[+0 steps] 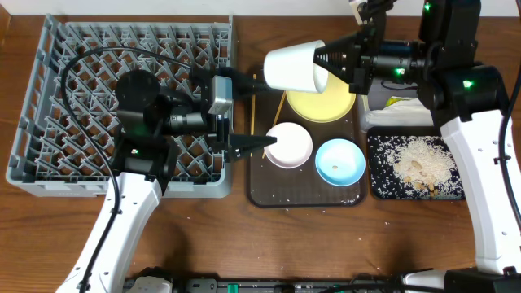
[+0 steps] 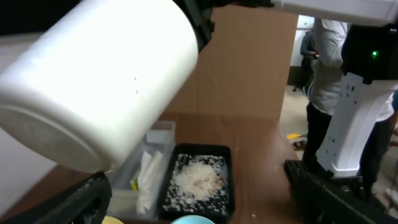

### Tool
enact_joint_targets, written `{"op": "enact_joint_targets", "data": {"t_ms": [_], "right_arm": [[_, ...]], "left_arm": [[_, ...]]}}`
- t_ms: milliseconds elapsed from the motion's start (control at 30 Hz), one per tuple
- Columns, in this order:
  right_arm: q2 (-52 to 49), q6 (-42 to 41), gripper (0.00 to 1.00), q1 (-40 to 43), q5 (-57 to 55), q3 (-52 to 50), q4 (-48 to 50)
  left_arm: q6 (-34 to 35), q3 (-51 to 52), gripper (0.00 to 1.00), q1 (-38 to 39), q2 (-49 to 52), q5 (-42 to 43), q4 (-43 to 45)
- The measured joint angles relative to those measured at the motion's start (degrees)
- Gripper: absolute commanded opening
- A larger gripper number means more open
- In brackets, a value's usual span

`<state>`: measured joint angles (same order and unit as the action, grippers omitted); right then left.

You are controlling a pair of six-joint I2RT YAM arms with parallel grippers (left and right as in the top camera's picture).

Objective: Sort waste into correct bins and load items into the dishwasher
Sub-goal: 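Carry the white cup left toward the left gripper above the rack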

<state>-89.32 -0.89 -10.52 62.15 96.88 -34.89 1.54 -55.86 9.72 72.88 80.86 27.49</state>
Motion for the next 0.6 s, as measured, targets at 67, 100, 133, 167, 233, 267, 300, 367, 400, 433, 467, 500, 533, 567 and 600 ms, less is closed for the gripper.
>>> {"op": "enact_joint_targets", "data": {"t_ms": [67,100,133,167,233,267,300,367,400,433,467,500,533,567,600], "right_arm": [[0.0,-0.17,0.01,0.02,2.82,0.0,1.92],[0.02,-0.24,0.01,0.02,3.98,0.0,2.58],[0.02,-0.2,0.01,0.0,5.46,0.0,3.02],[0.04,-0.22,0.01,0.0,6.88,0.0,3.21],[0.04,-0.22,0.01,0.0,9.29,0.0,3.21],[0.04,-0.22,0.01,0.0,10.29,0.0,3.1],[0.04,-0.22,0.01,0.0,11.32,0.0,3.08],[0.04,-0.2,0.01,0.0,12.61,0.0,3.08],[0.04,-0.2,0.01,0.0,13.09,0.0,3.08],[0.04,-0.17,0.01,0.0,13.44,0.0,3.06],[0.04,-0.17,0.01,-0.02,13.7,0.0,3.06],[0.04,-0.17,0.01,-0.09,13.97,0.0,3.06],[0.04,-0.15,0.01,-0.24,14.19,0.0,3.06],[0.04,-0.09,0.01,-0.61,14.32,0.0,3.06],[0.04,0.0,0.01,-0.98,14.34,0.0,3.06]], "left_arm": [[0.61,0.0,0.96,-0.15,0.0,0.07,2.8],[0.94,0.0,0.96,-0.24,0.0,0.04,3.98],[1.25,0.0,0.96,-0.31,0.0,0.09,5.46],[1.4,0.0,0.96,-0.35,0.0,0.02,6.43],[1.84,0.0,0.96,-0.33,0.0,-0.44,8.09],[2.12,0.0,0.96,-0.33,0.0,-1.07,8.57],[2.36,0.0,0.96,-0.33,0.0,-1.99,8.74],[2.75,0.0,0.96,-0.33,0.0,-3.67,8.79],[2.95,0.0,0.96,-0.33,0.0,-4.79,8.96],[3.06,0.0,0.96,-0.33,0.0,-5.57,9.2],[3.32,0.0,0.96,-0.33,0.0,-6.38,9.68],[3.78,0.0,0.96,-0.33,0.0,-7.23,10.16],[4.28,0.0,0.96,-0.33,0.0,-8.28,10.67],[4.7,0.0,0.96,-0.33,0.0,-9.29,11.28],[4.92,0.0,0.96,-0.33,0.0,-9.86,11.67]]}}
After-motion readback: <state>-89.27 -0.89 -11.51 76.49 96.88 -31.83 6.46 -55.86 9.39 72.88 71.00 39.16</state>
